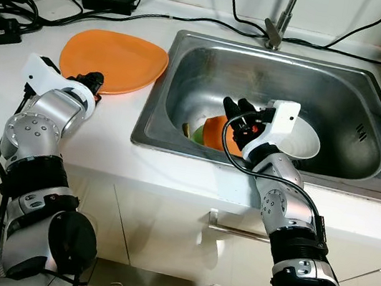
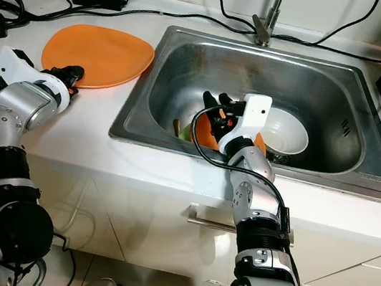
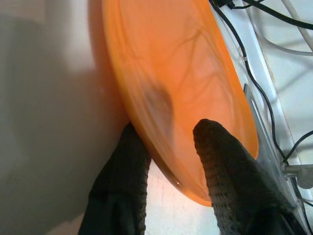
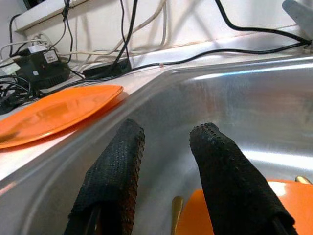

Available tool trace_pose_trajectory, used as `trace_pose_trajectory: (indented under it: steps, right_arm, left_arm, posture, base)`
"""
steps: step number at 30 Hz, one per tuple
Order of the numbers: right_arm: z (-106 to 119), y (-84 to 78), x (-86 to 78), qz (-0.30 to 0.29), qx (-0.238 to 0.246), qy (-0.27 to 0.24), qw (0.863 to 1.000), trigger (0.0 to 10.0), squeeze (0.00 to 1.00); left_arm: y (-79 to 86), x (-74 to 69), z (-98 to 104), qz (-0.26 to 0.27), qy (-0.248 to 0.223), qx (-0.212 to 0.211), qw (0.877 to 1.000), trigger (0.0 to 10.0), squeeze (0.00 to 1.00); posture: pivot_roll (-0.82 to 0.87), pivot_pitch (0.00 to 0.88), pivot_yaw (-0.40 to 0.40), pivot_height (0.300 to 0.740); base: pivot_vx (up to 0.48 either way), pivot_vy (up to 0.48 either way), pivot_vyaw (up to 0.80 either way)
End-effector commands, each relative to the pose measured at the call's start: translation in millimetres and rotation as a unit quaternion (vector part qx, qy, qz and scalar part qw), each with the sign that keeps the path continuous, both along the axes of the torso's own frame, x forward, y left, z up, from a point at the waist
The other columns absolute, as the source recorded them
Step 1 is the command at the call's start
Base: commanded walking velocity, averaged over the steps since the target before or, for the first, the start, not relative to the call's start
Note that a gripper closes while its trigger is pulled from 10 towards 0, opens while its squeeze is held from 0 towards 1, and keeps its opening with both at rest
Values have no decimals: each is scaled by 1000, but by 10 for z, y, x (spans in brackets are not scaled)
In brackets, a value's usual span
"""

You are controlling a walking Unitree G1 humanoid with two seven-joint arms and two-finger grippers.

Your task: Kitchen organization

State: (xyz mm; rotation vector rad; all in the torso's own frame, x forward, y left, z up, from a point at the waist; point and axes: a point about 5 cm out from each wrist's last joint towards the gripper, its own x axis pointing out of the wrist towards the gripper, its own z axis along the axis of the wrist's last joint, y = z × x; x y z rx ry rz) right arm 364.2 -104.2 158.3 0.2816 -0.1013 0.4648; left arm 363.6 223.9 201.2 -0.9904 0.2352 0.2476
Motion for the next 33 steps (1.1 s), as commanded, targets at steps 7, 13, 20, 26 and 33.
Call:
trace_pose_trajectory:
  steps: [7, 13, 20, 26, 33]
  right_arm:
    - [-2, -19, -11, -2, 1, 2, 1000, 10000, 0]
    - [-8, -26, -8, -4, 1, 4, 1000, 10000, 0]
    - [-19, -27, -9, -5, 3, 6, 1000, 10000, 0]
    - [-24, -25, -10, -6, 4, 7, 1000, 10000, 0]
    - [-21, -27, -9, -7, 5, 7, 1000, 10000, 0]
  left_arm:
    - [-40, 6, -87, -6, 21, 2, 1000, 0, 0]
    - [-31, 6, -73, -3, 14, 3, 1000, 0, 0]
    - [-30, 4, -57, 0, 7, 5, 1000, 0, 0]
    - [-27, 1, 8, 3, -21, 5, 1000, 0, 0]
    - [-42, -57, 247, 5, -138, -10, 990, 0, 0]
  posture:
    - [58, 81, 2, 718]
    - [58, 83, 3, 718]
    - [59, 83, 3, 718]
    - [60, 84, 2, 718]
    - [60, 83, -4, 718]
  base:
    - [0, 0, 0]
    - [0, 0, 0]
    - [0, 0, 0]
    - [0, 0, 0]
    - [0, 0, 0]
